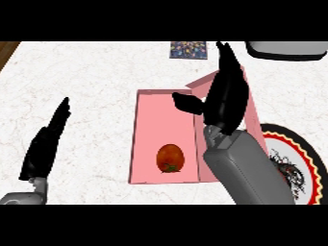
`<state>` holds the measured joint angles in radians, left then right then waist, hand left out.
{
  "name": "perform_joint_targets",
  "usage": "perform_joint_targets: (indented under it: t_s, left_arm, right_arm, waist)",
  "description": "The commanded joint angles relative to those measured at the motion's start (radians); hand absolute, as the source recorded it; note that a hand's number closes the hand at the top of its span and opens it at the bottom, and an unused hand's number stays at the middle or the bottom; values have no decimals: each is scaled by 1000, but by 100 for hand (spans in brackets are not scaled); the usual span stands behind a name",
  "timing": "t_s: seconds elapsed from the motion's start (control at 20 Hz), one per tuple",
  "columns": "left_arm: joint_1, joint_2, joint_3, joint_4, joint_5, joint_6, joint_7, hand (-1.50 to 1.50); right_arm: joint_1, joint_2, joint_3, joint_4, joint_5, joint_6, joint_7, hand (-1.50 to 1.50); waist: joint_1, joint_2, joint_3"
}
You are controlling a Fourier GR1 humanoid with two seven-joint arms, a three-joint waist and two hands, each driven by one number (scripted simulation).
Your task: Pick the tomato from the plate and place it in the cardboard box
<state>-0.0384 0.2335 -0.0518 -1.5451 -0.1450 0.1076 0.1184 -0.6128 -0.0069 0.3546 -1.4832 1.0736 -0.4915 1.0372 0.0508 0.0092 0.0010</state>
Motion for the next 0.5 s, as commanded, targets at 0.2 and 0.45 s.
perform_joint_targets:
  t_s: [0.2,0.45]
  left_arm:
    - [44,26,46,-4,26,-14,-9,0]
    - [41,2,42,12,0,16,-17,0]
  right_arm:
    - [25,7,-101,-130,-22,-307,39,-150]
    - [211,7,-143,-316,71,-299,47,-150]
  waist:
    - [-48,-13,0]
    - [-72,-15,-1]
